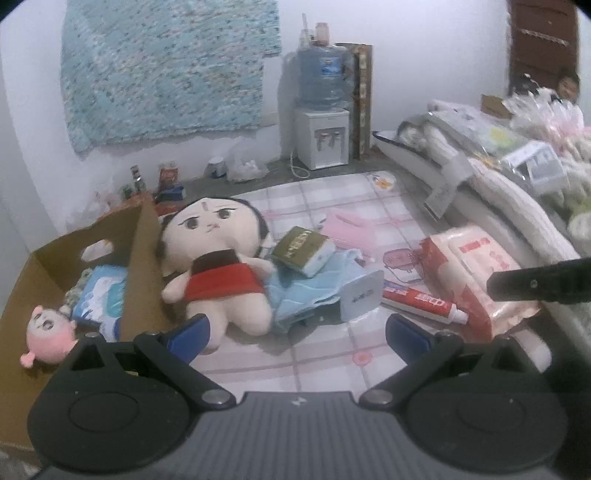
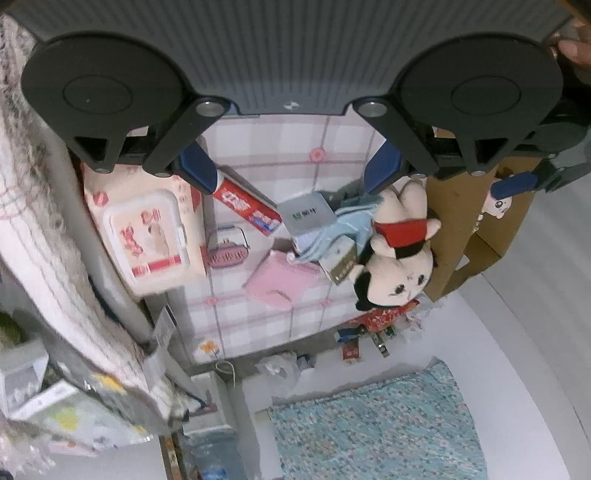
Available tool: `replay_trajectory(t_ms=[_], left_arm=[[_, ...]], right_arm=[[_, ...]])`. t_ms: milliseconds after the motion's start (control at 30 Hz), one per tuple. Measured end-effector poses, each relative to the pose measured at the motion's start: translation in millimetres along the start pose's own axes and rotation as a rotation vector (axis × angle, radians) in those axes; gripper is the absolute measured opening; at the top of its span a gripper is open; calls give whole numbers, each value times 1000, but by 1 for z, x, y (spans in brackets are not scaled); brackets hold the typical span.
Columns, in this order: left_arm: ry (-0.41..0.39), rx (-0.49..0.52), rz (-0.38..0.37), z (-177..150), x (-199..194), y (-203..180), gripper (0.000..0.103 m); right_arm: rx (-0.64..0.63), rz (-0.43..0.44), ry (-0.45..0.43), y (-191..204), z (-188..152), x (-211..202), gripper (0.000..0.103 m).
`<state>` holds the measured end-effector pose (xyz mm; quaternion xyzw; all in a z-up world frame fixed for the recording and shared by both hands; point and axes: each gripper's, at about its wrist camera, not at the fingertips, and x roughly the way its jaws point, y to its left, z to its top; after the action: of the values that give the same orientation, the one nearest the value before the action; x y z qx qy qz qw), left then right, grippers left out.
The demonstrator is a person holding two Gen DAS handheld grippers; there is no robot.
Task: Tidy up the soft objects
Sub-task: 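Move both tools away from the box back over the mat, then close the left tool on the red toothpaste tube while the right tool reaches toward it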
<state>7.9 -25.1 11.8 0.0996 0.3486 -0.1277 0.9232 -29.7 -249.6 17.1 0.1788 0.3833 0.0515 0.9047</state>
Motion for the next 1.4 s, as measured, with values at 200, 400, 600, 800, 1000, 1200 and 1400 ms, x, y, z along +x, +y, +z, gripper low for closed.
replay_trajectory(t_ms=[200, 400, 600, 800, 1000, 1200, 1400], left_arm=[[-24, 47, -17, -3, 27, -13, 101], [-10, 99, -13, -2, 62, -20, 88], [45, 100, -46, -2, 95, -21, 65], [133, 75, -82, -11, 114, -20, 58], [222, 37, -97, -24, 120, -17, 60], [259, 9, -118, -35, 116, -14, 63], [280, 13, -165, -47, 103, -14, 68]], right_arm=[[22, -27, 18, -19, -8, 20, 86], [40, -20, 54, -31, -6, 53, 74], [-4, -1, 83, -28, 7, 92, 57], [-179, -74, 158, -17, 24, 144, 48], [-347, -162, 287, -9, 29, 195, 41], [-373, -166, 351, -5, 26, 208, 31], [-282, -138, 379, -9, 13, 192, 28]])
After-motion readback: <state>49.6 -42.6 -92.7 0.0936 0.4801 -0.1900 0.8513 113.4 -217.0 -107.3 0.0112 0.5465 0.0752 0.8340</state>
